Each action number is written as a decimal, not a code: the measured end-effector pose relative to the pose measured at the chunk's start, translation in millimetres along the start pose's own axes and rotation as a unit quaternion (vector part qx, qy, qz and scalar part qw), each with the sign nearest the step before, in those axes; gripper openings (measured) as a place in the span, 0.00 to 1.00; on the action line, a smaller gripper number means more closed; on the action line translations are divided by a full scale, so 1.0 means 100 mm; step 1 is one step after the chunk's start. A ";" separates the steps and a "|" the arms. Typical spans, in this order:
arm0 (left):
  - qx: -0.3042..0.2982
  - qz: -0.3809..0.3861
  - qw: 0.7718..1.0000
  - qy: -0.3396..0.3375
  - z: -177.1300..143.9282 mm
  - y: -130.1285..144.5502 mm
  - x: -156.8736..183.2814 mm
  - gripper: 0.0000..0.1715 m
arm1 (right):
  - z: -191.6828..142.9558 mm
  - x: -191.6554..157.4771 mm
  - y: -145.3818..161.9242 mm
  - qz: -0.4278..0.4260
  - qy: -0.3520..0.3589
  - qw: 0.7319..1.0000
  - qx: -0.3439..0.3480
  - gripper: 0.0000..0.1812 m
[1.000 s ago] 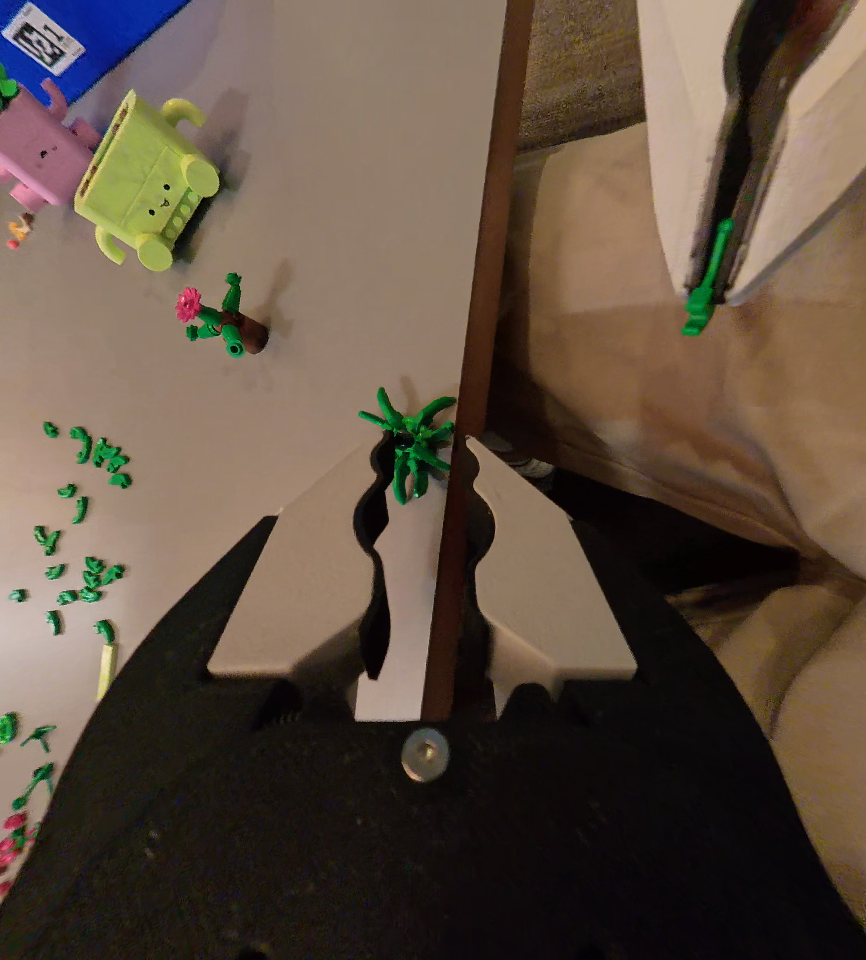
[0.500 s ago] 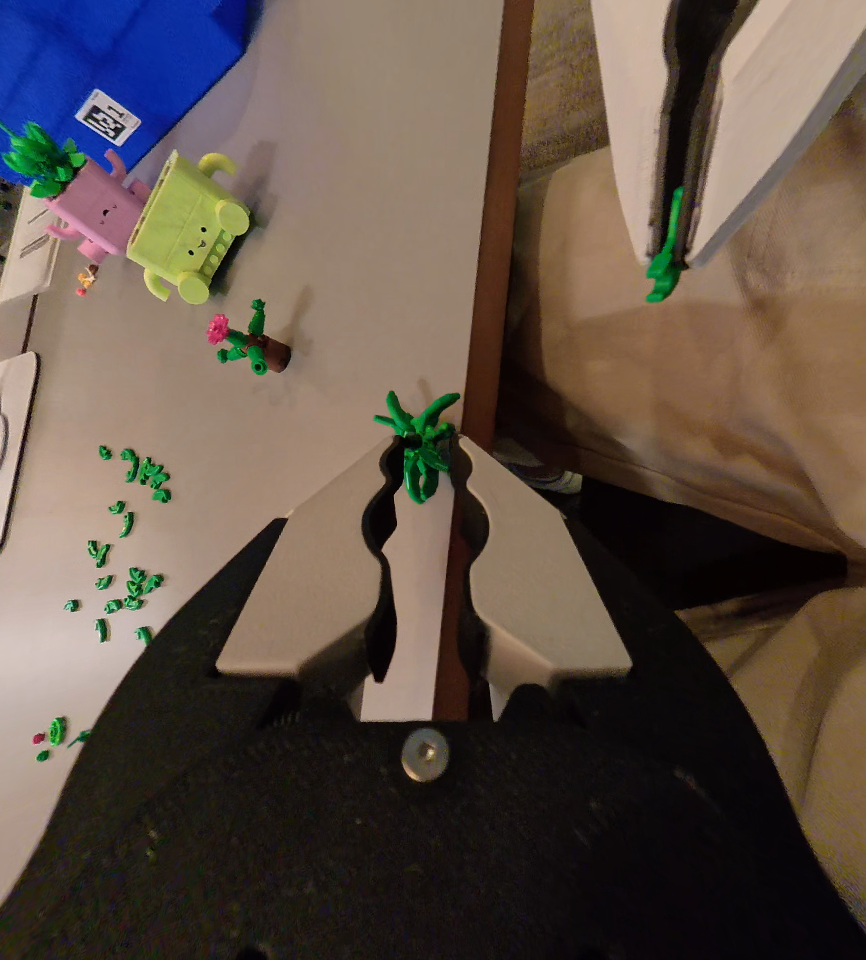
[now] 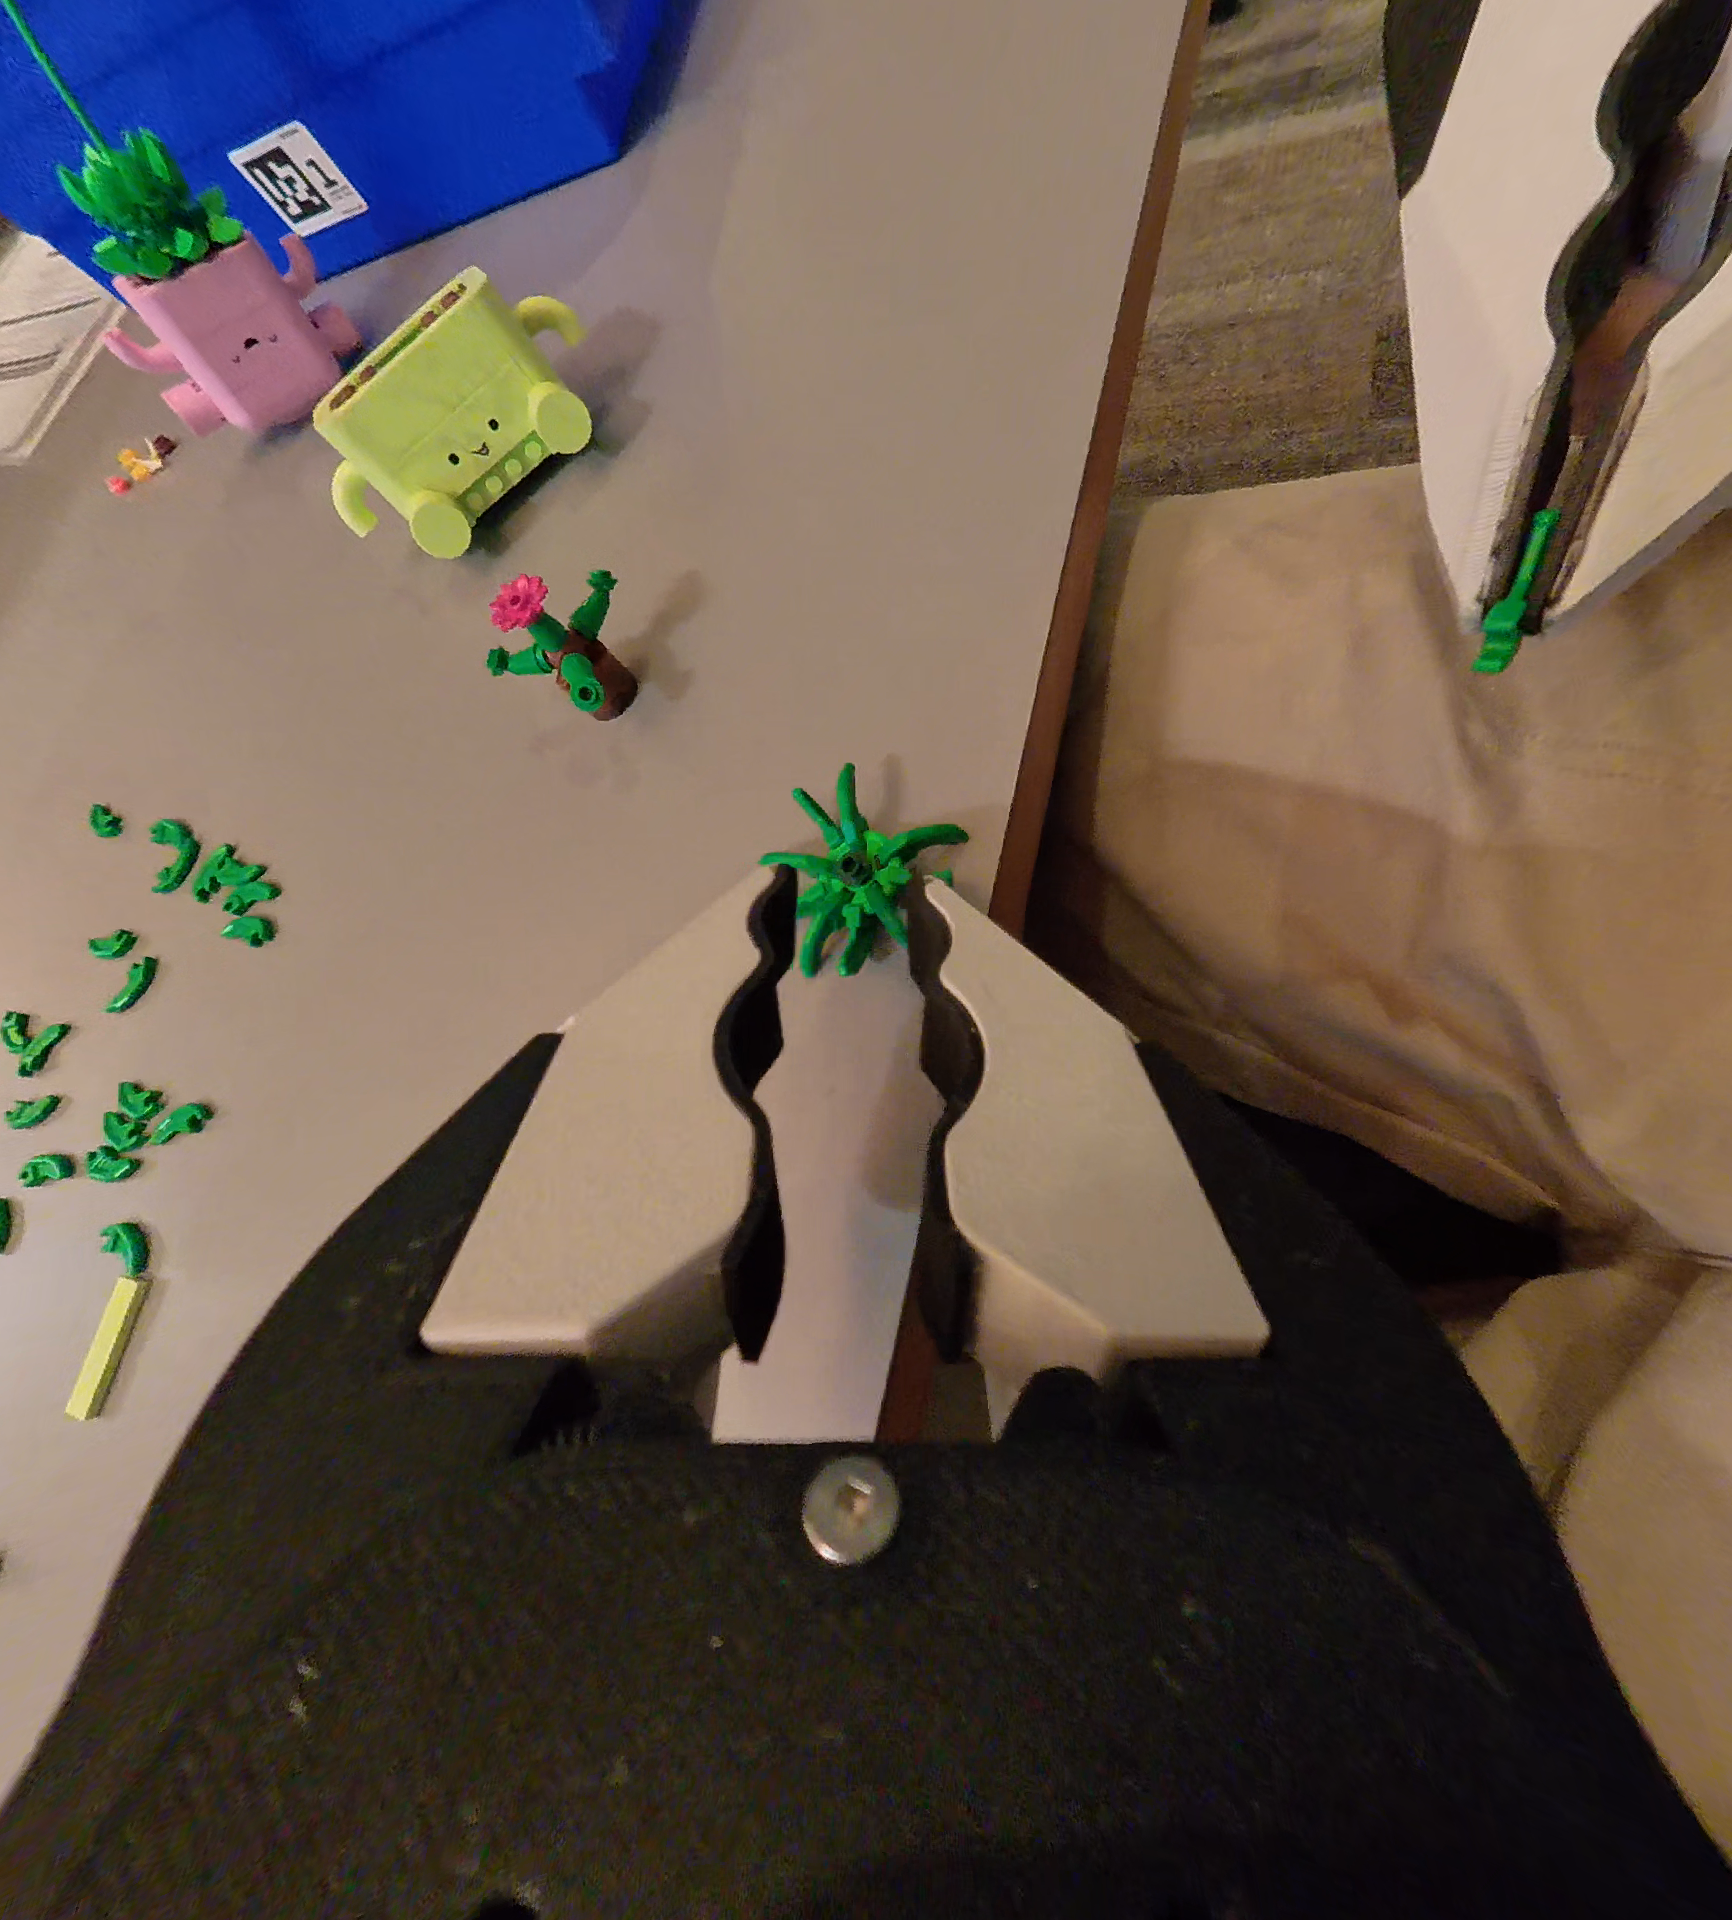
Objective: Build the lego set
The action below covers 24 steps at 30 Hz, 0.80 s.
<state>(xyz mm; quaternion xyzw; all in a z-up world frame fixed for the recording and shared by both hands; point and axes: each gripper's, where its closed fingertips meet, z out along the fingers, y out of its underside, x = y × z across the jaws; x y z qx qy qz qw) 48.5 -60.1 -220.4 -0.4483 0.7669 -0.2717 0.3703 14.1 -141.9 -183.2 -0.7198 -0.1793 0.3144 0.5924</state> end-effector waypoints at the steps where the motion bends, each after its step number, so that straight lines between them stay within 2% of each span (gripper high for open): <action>1: 0.001 0.007 1.000 0.004 0.00 0.00 0.02 0.14 | 0.00 0.00 0.00 0.000 0.000 1.000 0.000 0.01; 6: -0.008 0.039 0.999 0.017 0.07 0.01 0.12 0.26 | 0.00 0.00 0.00 0.001 -0.001 1.000 0.000 0.01; 12: -0.027 0.044 0.998 0.022 0.15 0.04 0.16 0.27 | 0.00 0.00 0.00 0.001 -0.002 1.000 -0.001 0.01; 18: -0.044 0.059 0.997 0.011 0.17 0.08 0.13 0.24 | 0.00 -0.01 0.01 0.003 -0.005 1.000 -0.001 0.01; 22: -0.034 0.097 0.995 0.007 0.11 0.04 0.20 0.11 | 0.00 0.00 0.00 0.003 -0.003 1.000 -0.001 0.01; 24: -0.036 0.120 0.992 -0.007 0.10 0.05 0.20 0.10 | -0.01 0.00 0.00 0.004 -0.002 1.000 0.000 0.01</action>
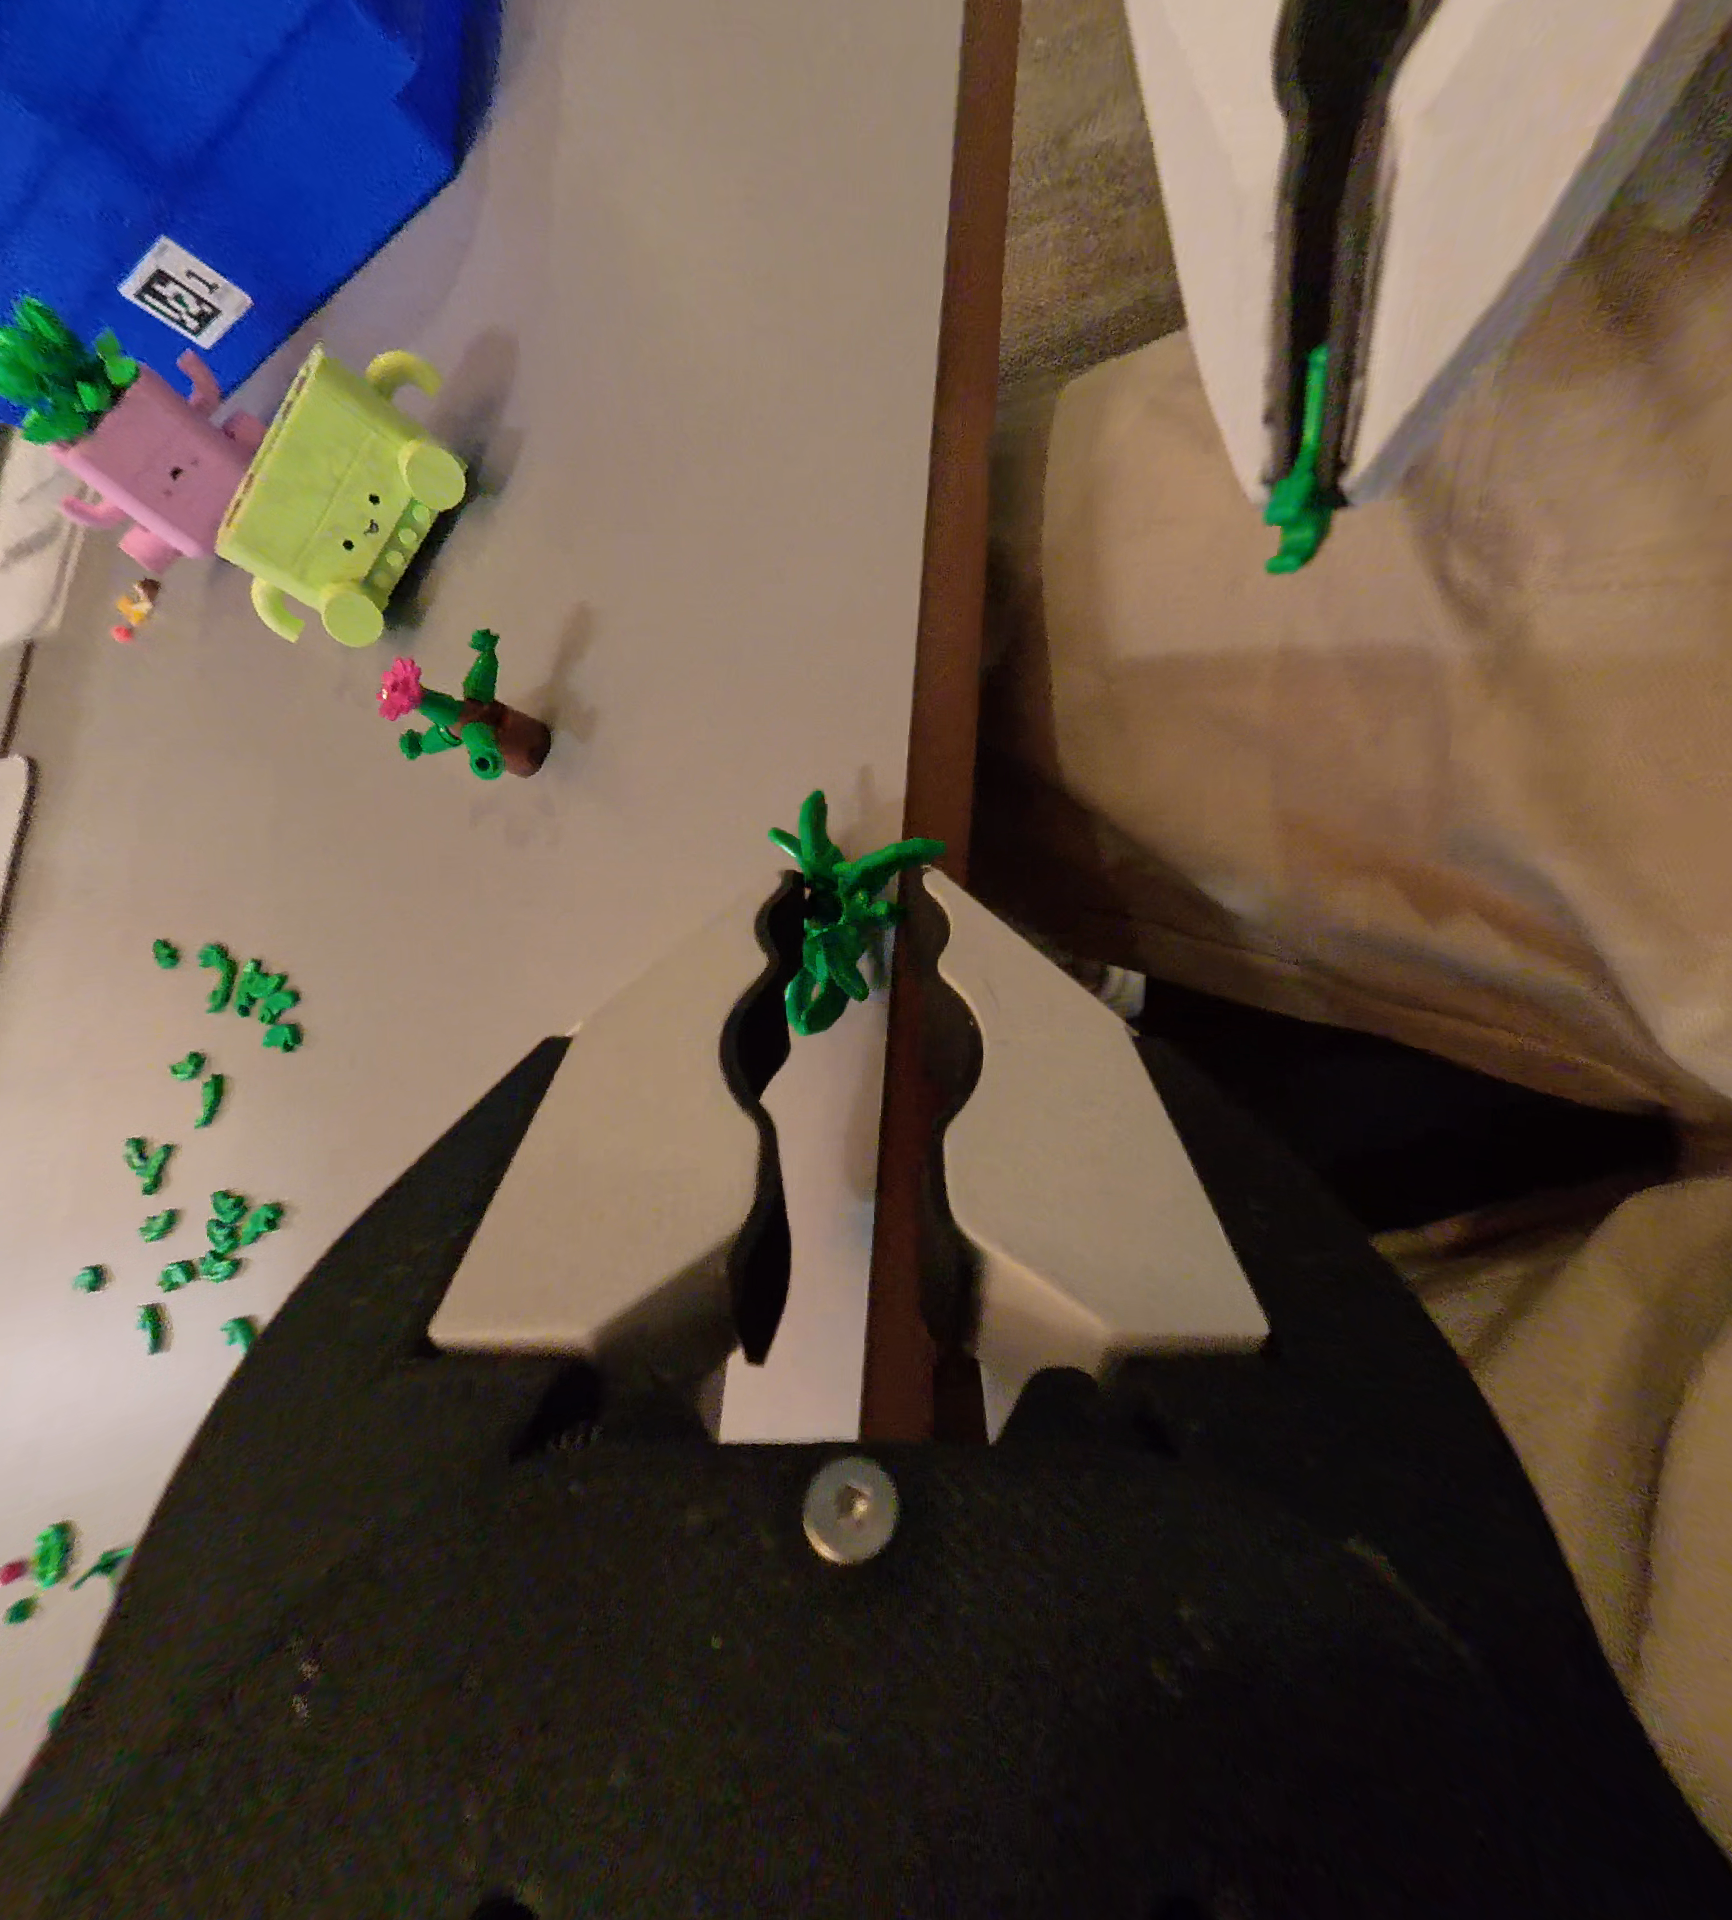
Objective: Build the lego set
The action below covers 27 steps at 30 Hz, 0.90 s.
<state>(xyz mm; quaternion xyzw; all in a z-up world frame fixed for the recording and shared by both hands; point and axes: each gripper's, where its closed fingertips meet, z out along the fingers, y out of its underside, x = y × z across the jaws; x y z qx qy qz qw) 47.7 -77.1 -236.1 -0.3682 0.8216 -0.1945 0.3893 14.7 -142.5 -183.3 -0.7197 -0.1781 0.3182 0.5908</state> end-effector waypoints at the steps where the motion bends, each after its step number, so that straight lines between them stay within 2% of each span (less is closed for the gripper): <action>1: 0.000 0.006 1.000 -0.005 0.00 0.00 0.00 0.10 | 0.00 0.00 0.00 0.000 0.000 1.000 0.000 0.01; 6: 0.033 -0.012 0.999 -0.021 -0.08 -0.09 -0.08 0.09 | -0.01 0.03 0.00 -0.002 0.010 1.000 -0.002 0.01; 9: 0.058 -0.047 0.997 -0.006 -0.12 -0.13 -0.10 0.08 | -0.05 0.21 0.02 0.008 0.056 0.998 -0.011 0.01; 13: 0.055 -0.053 0.997 -0.003 -0.05 -0.09 -0.07 0.08 | -0.06 0.51 -0.04 0.108 0.105 0.988 0.019 0.01; 17: 0.049 -0.046 0.998 0.003 0.02 -0.11 -0.01 0.09 | 0.04 0.71 0.05 0.183 0.119 0.976 0.012 0.01; 27: 0.085 -0.144 0.985 0.044 0.01 -0.11 -0.07 0.09 | 0.28 0.79 0.10 0.187 0.120 0.975 -0.027 0.01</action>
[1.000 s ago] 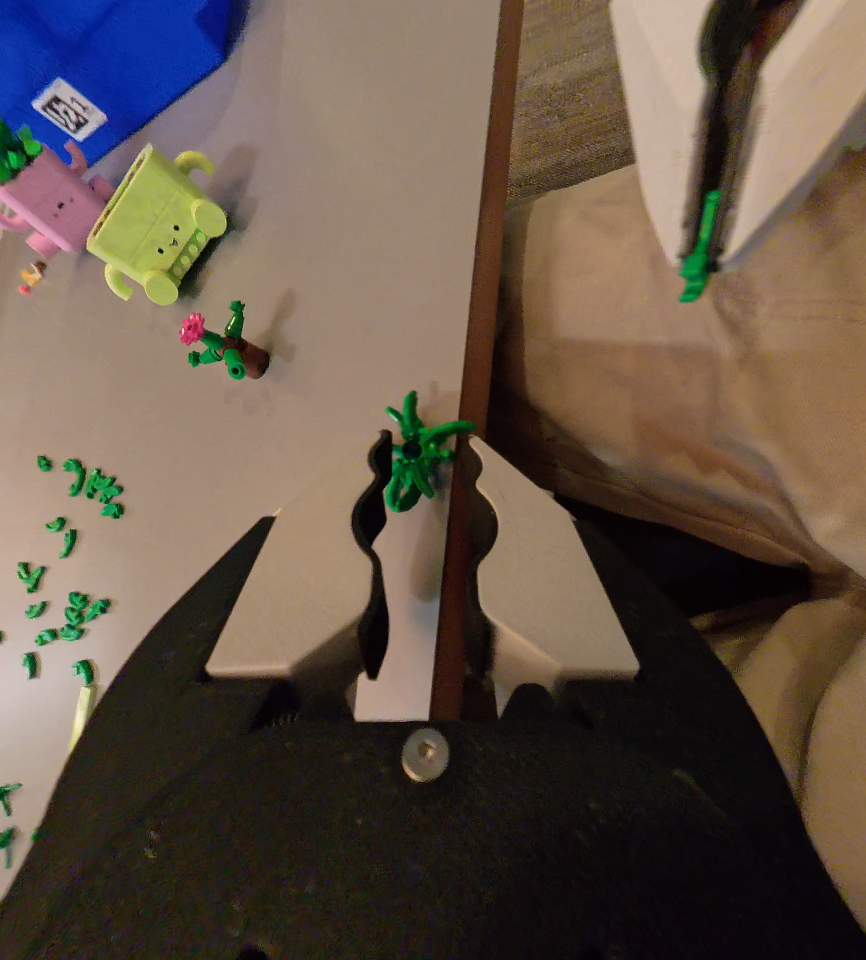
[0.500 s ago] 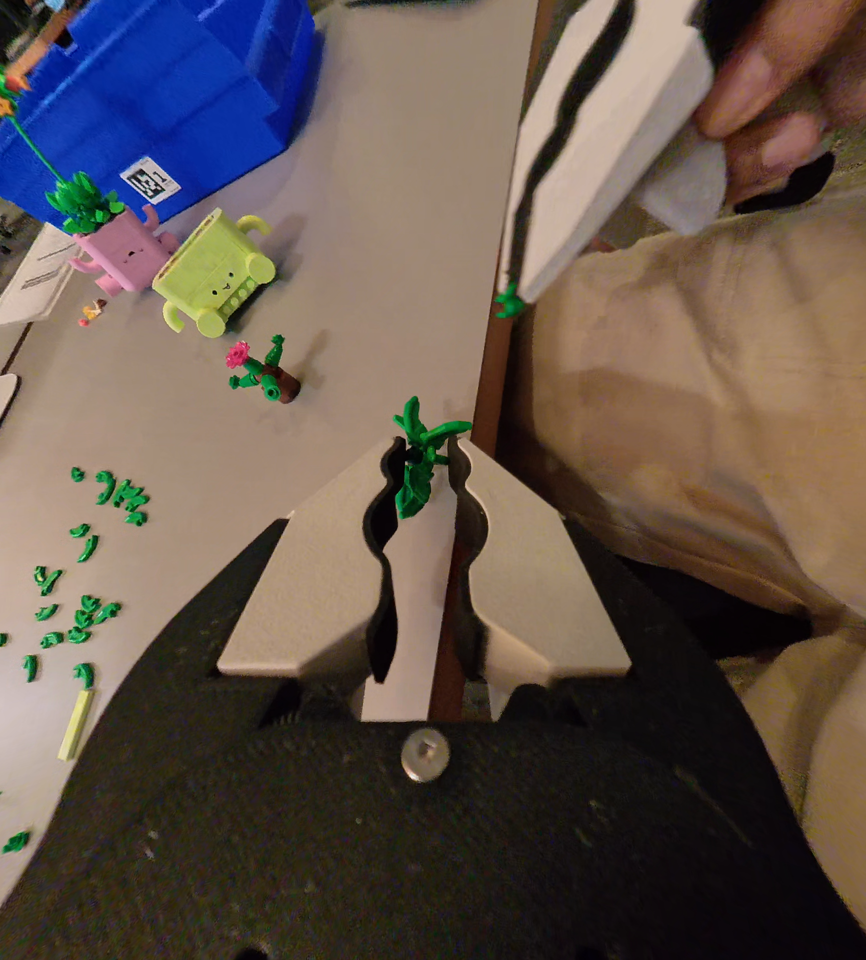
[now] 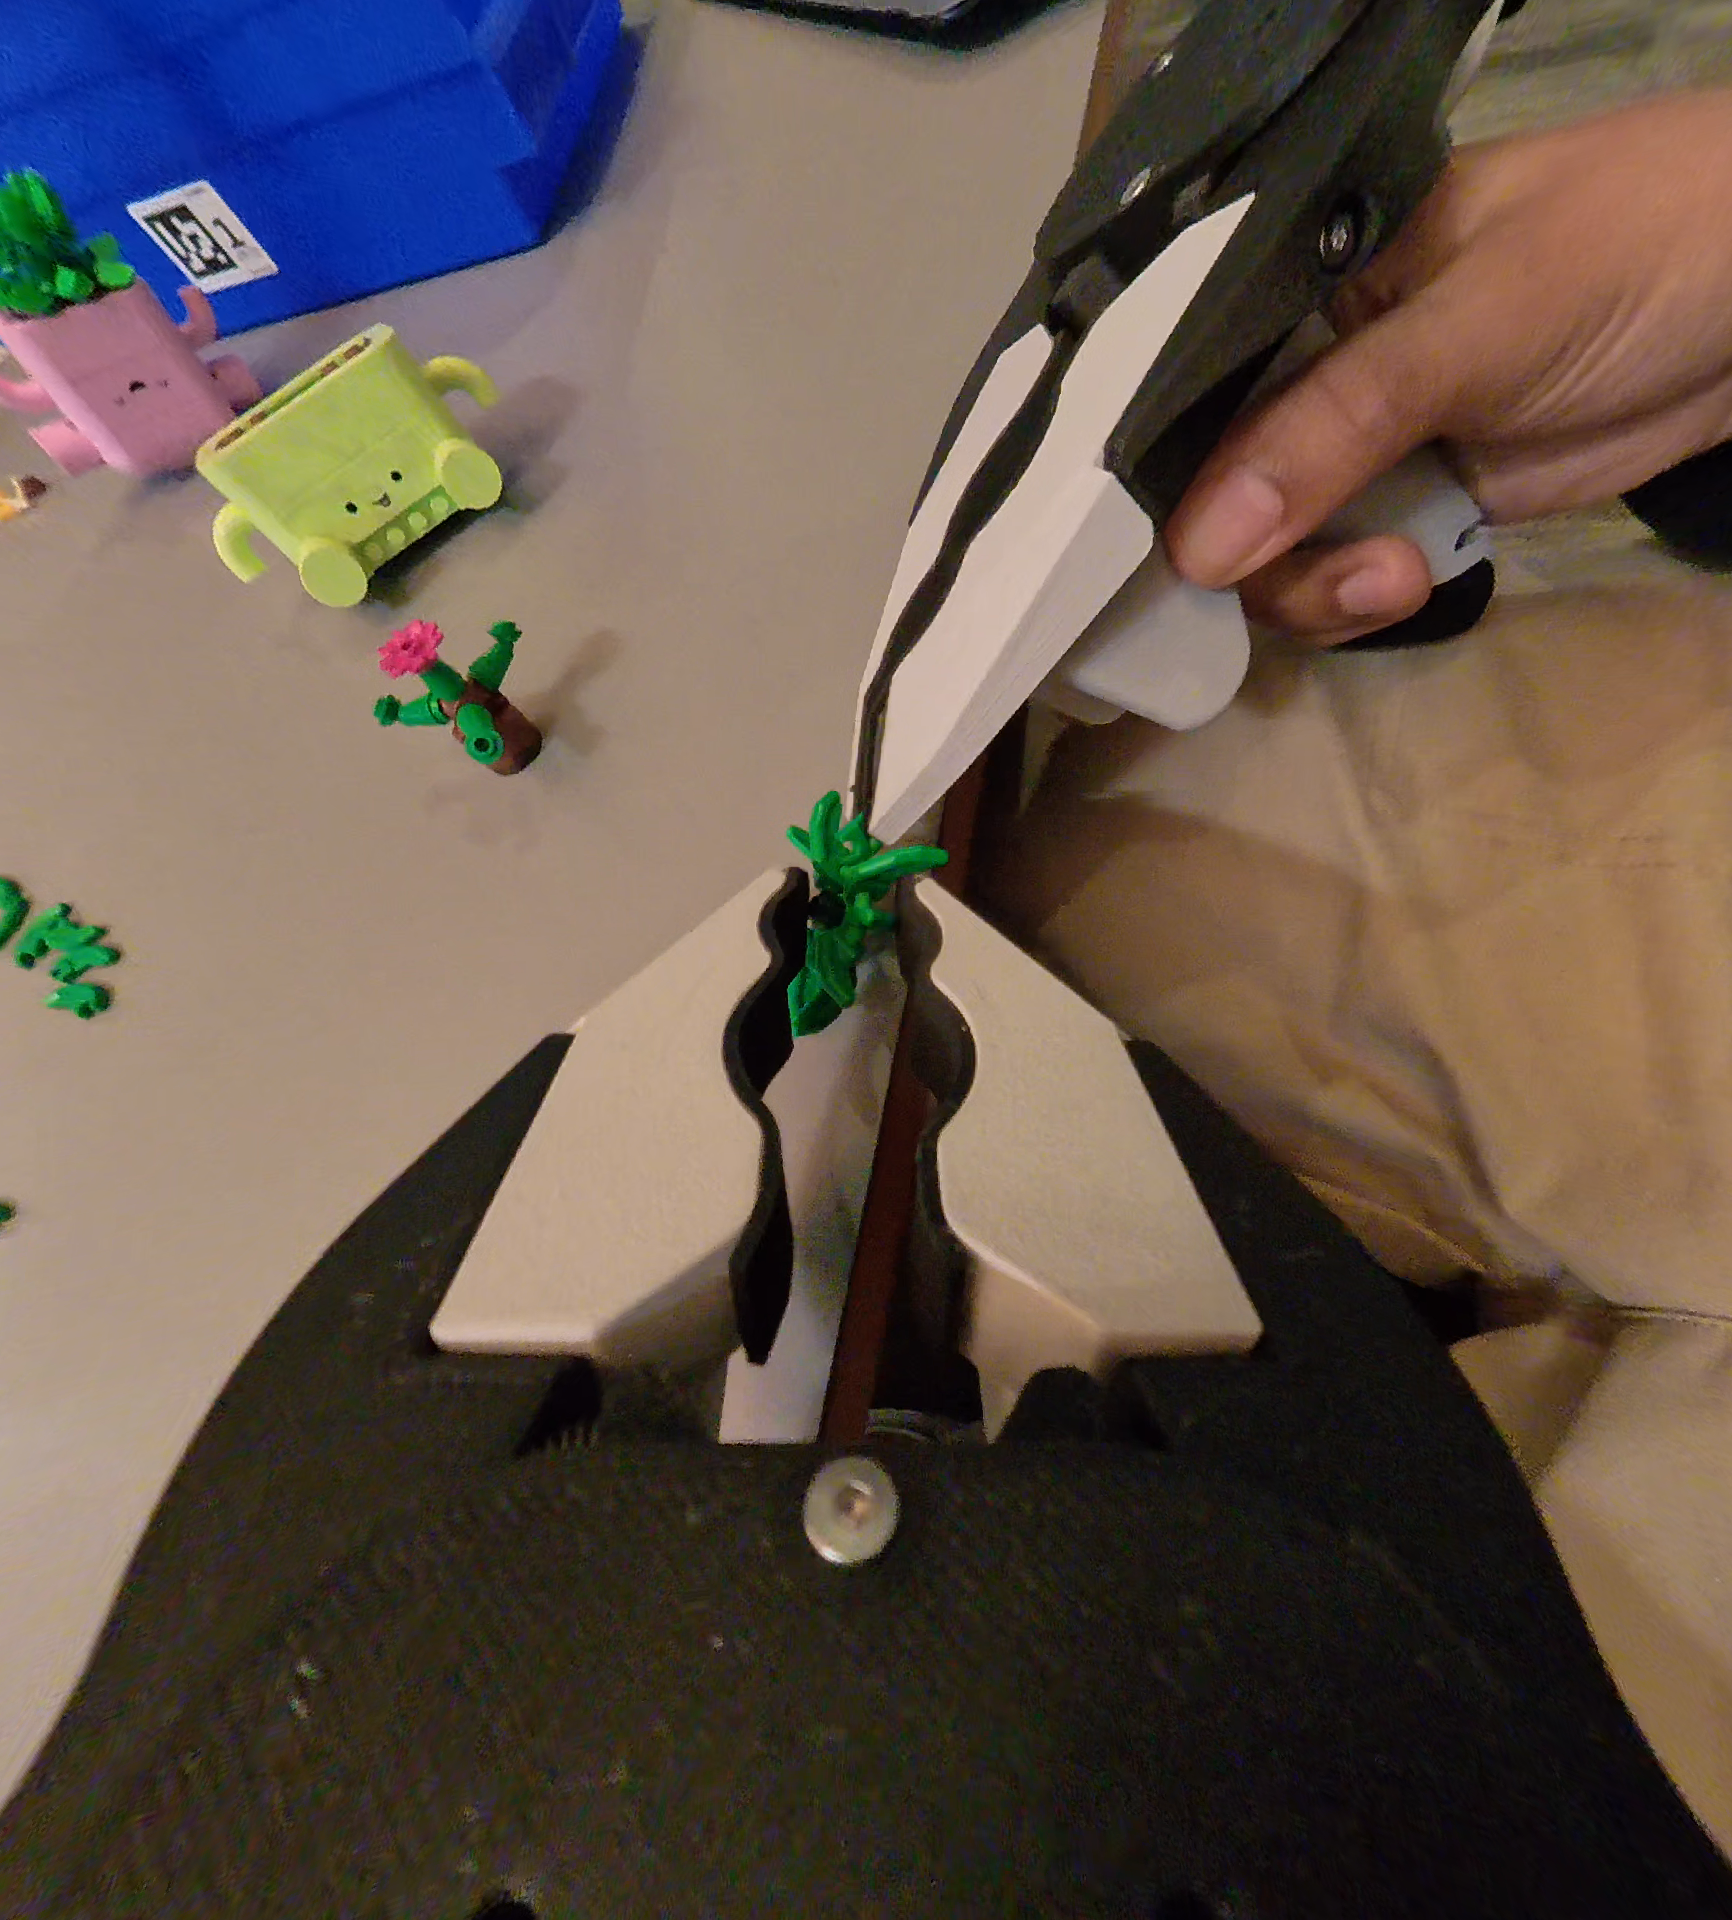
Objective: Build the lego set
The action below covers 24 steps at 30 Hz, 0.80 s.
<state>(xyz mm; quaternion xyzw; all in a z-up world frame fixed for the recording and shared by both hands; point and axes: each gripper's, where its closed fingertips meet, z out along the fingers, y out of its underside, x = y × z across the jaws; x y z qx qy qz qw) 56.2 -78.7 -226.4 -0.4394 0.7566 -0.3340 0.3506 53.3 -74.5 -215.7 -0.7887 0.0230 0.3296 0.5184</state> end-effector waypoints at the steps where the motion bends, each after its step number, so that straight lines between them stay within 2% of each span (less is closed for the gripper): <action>1: 0.001 -0.007 1.000 0.003 -0.01 0.00 -0.01 0.09 | 0.02 0.00 -0.01 0.001 0.001 1.000 0.000 0.01; 7: -0.028 -0.006 1.000 0.003 0.00 0.10 -0.01 0.16 | 0.09 0.02 0.01 -0.011 0.011 1.000 -0.014 0.01; 16: -0.033 0.021 0.999 -0.006 -0.02 0.12 -0.01 0.18 | 0.10 0.09 0.05 -0.014 0.023 0.999 -0.024 0.01; 24: -0.020 0.016 1.000 -0.012 -0.05 0.06 -0.02 0.26 | 0.10 0.10 0.07 -0.017 0.025 0.999 -0.026 0.01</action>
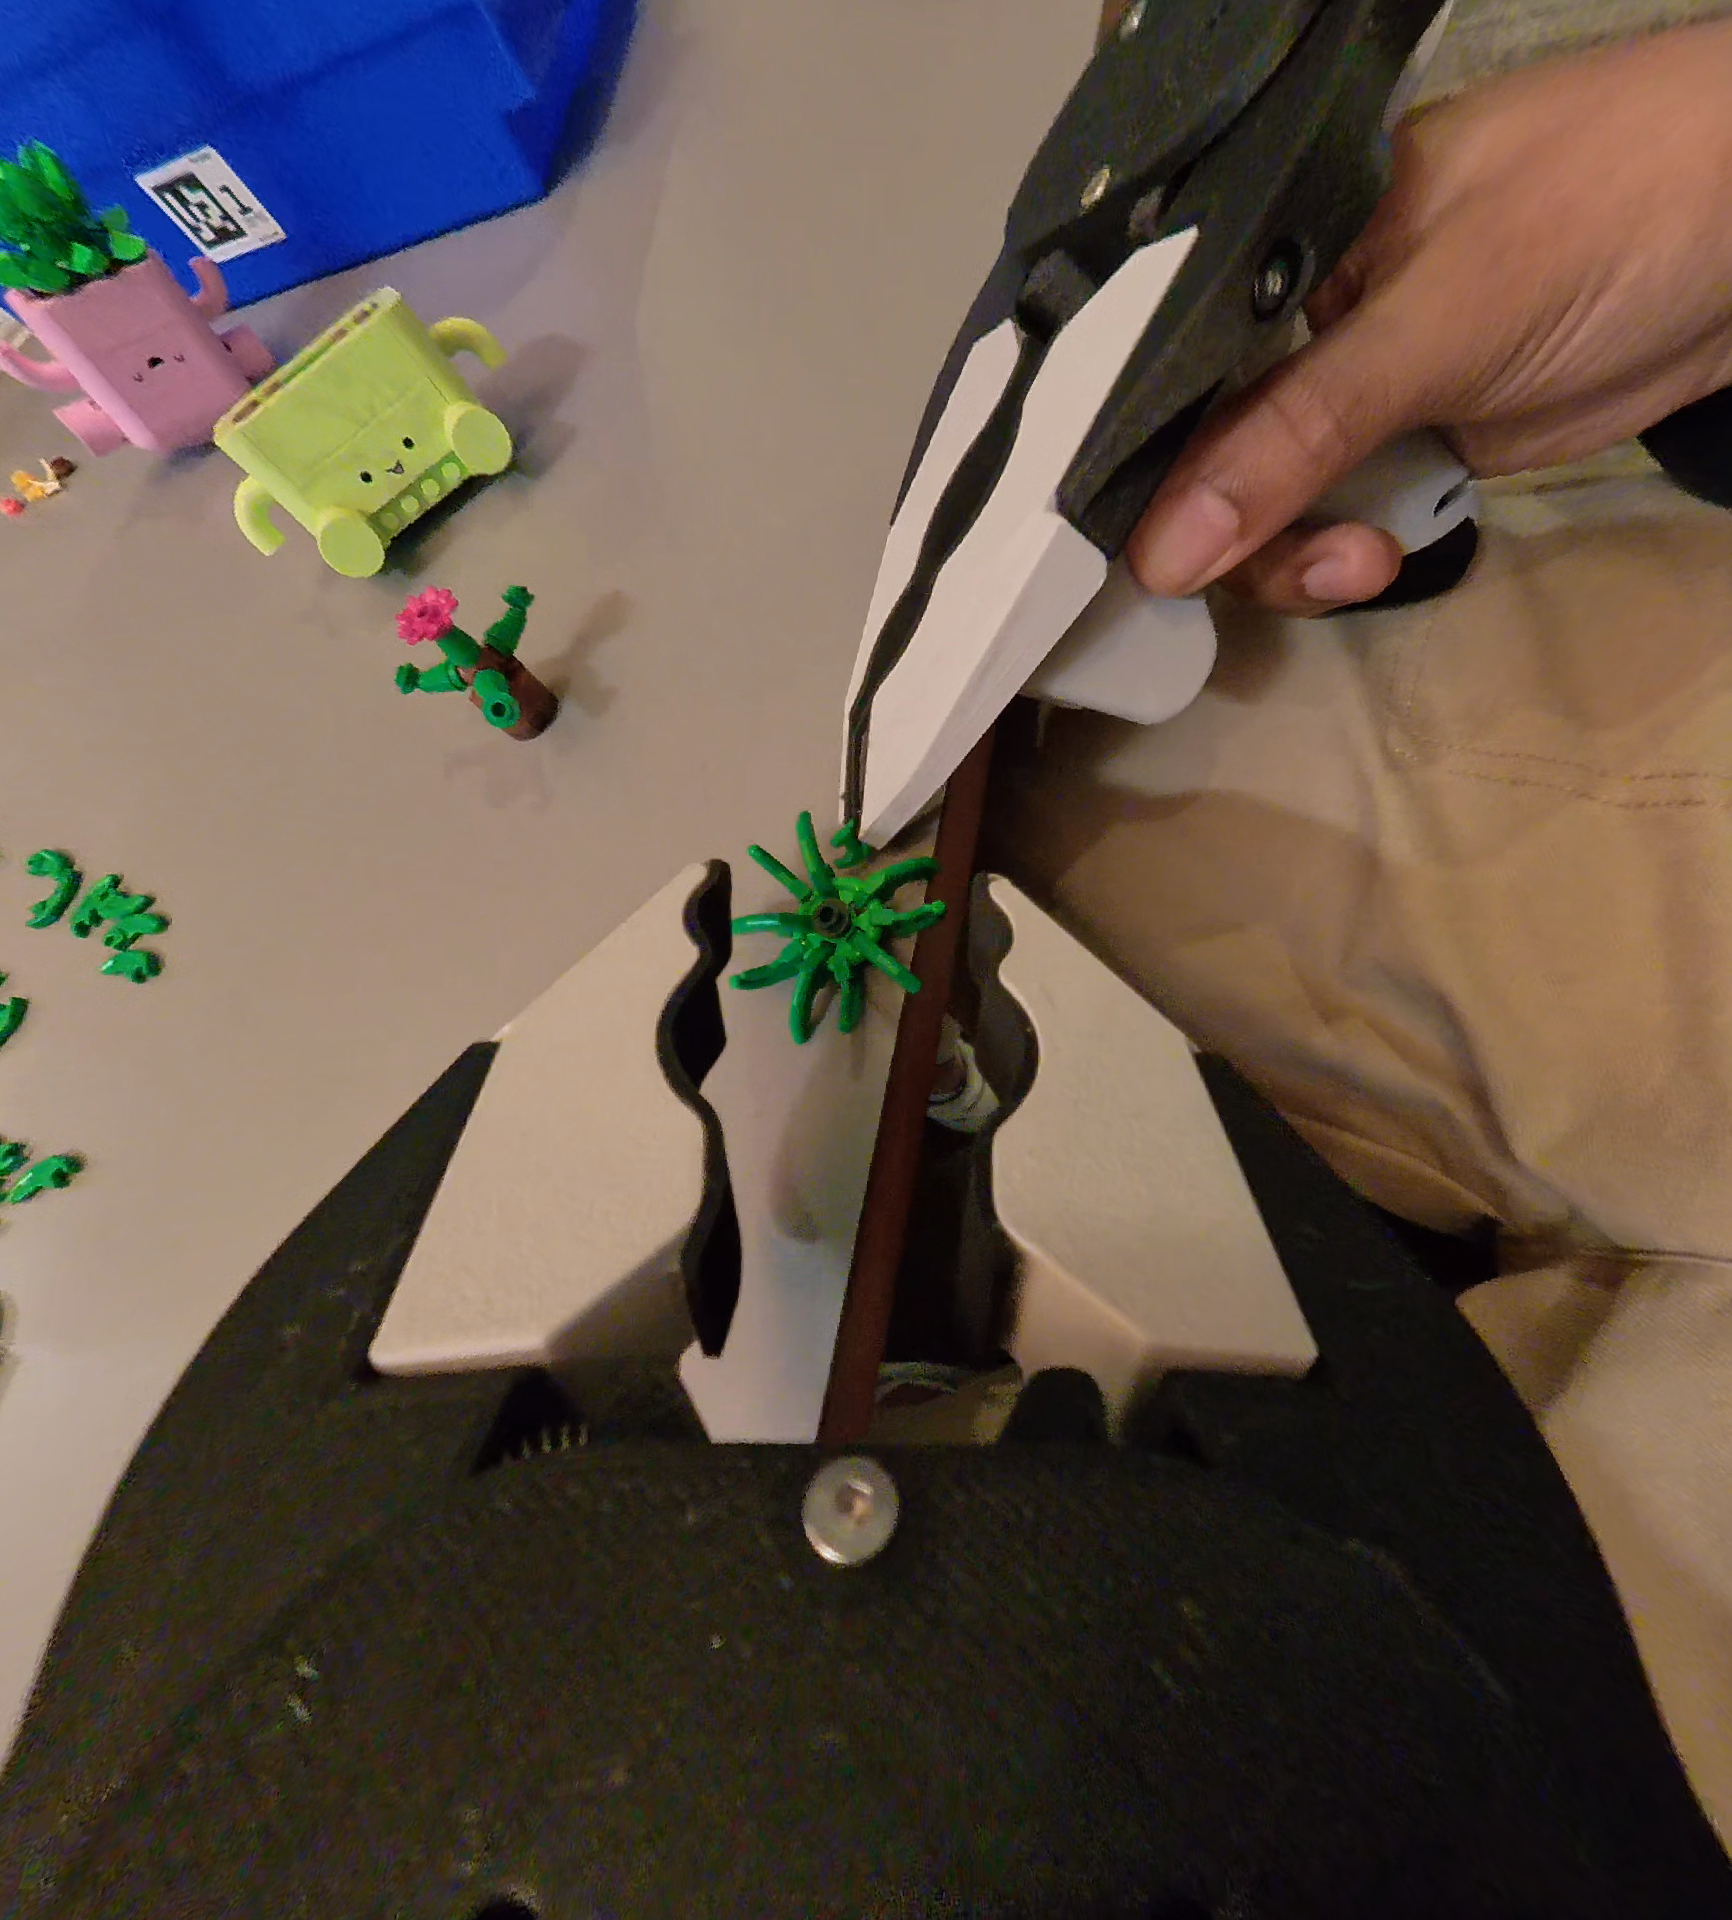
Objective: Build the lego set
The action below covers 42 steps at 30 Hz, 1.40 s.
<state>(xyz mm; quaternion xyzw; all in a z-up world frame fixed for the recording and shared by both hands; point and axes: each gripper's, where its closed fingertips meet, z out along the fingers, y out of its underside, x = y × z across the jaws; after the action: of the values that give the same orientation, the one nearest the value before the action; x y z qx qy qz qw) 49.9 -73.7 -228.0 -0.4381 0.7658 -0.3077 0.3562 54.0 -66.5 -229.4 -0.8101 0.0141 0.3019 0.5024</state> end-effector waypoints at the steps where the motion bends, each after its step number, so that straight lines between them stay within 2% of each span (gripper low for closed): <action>1: 0.007 -0.010 1.000 -0.001 -0.02 -0.02 -0.02 0.28 | -0.01 0.00 -0.01 -0.001 0.000 1.000 0.002 0.01; 5: 0.046 -0.071 0.996 -0.007 -0.17 -0.13 -0.13 0.31 | -0.09 0.02 -0.04 -0.020 0.007 1.000 0.012 0.01; 9: 0.075 -0.162 0.984 -0.018 -0.30 -0.17 -0.22 0.31 | -0.21 0.15 -0.09 -0.062 0.052 0.997 0.009 0.00; 12: 0.072 -0.233 0.970 -0.016 -0.35 -0.09 -0.26 0.29 | -0.24 0.13 -0.14 -0.092 0.057 0.994 0.015 0.00; 15: 0.087 -0.313 0.946 0.009 -0.38 -0.10 -0.21 0.26 | -0.19 -0.09 -0.17 -0.124 0.022 0.991 0.034 0.01; 17: 0.108 -0.380 0.918 0.039 -0.46 -0.11 -0.15 0.19 | -0.16 -0.17 -0.18 -0.165 0.030 0.985 0.035 0.01; 19: 0.145 -0.451 0.877 0.080 -0.52 -0.16 -0.08 0.16 | -0.15 -0.18 -0.19 -0.217 0.051 0.974 0.028 0.01; 22: 0.177 -0.556 0.802 0.128 -0.52 -0.15 0.09 0.15 | -0.12 -0.18 -0.20 -0.258 0.062 0.964 0.007 0.01; 26: 0.213 -0.653 0.707 0.169 -0.38 -0.11 0.27 0.18 | -0.05 -0.18 -0.23 -0.308 0.046 0.950 -0.024 0.01; 29: 0.256 -0.717 0.619 0.195 -0.31 -0.10 0.29 0.21 | 0.03 -0.18 -0.22 -0.338 0.023 0.938 -0.066 0.01; 34: 0.292 -0.728 0.598 0.166 -0.26 -0.11 0.21 0.26 | 0.14 -0.08 -0.10 -0.373 0.004 0.915 -0.154 0.01; 37: 0.294 -0.738 0.591 0.138 -0.23 -0.05 0.20 0.27 | 0.17 -0.09 -0.07 -0.380 -0.013 0.909 -0.168 0.01; 42: 0.325 -0.755 0.557 0.113 -0.31 -0.01 0.07 0.25 | 0.17 -0.15 -0.03 -0.392 -0.041 0.901 -0.179 0.01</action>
<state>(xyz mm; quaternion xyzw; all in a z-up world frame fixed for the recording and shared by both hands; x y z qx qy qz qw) 22.4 -75.8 -211.5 -0.6720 0.0363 -0.7393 0.0219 34.2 -55.2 -225.1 -0.8136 -0.3793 0.1109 0.4264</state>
